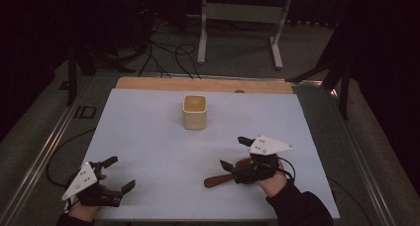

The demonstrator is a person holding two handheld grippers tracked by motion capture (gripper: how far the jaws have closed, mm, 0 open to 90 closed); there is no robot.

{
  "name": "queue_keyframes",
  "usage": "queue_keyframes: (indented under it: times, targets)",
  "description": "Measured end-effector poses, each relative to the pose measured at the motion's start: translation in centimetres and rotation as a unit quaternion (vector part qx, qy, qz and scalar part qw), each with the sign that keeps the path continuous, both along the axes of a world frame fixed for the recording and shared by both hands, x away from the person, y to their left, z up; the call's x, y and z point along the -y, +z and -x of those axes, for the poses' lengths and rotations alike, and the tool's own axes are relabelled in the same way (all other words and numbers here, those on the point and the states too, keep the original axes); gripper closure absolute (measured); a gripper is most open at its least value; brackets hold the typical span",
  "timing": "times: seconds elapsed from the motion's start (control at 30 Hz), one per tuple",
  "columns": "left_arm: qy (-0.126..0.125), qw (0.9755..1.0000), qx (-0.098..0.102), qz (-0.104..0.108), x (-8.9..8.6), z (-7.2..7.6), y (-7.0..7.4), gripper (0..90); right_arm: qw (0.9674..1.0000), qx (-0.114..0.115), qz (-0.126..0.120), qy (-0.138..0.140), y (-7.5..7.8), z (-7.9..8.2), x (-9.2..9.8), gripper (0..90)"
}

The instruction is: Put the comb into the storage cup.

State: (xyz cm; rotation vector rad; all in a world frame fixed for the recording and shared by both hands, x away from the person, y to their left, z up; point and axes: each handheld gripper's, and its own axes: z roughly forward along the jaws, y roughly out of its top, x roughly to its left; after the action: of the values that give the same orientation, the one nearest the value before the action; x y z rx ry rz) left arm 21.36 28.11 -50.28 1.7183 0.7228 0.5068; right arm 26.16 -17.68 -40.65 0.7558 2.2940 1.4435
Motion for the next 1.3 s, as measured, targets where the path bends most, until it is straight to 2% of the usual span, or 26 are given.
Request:
queue_keyframes:
  times: [0.2, 0.67, 0.83, 1.07, 1.13, 1.3]
  targets:
    - [0.002, 1.0000, 0.004, 0.000, 0.0, 0.0, 0.1, 0.0, 0.9998, -0.006, 0.015, 0.009, -0.3, -0.6, -1.4, 8.5]
    - [0.001, 1.0000, 0.004, -0.002, 0.0, 0.0, 0.0, 0.0, 0.9987, -0.030, 0.023, 0.035, -1.6, -2.1, -4.6, 8.5]
    - [0.001, 1.0000, 0.003, -0.001, 0.0, 0.0, 0.0, 0.0, 0.9977, -0.036, 0.040, 0.040, -2.0, -2.5, -5.6, 8.8]
    - [0.000, 1.0000, 0.002, 0.001, 0.0, 0.0, 0.0, 0.0, 0.9966, -0.043, 0.054, 0.046, -2.7, -2.9, -6.8, 13.8]
    - [0.000, 1.0000, 0.001, 0.001, 0.0, 0.0, 0.0, 0.1, 0.9954, -0.051, 0.066, 0.047, -3.1, -3.0, -7.3, 15.7]
    - [-0.001, 1.0000, 0.001, 0.001, 0.0, 0.0, 0.0, 0.1, 0.9930, -0.067, 0.088, 0.042, -4.2, -3.2, -7.7, 26.0]
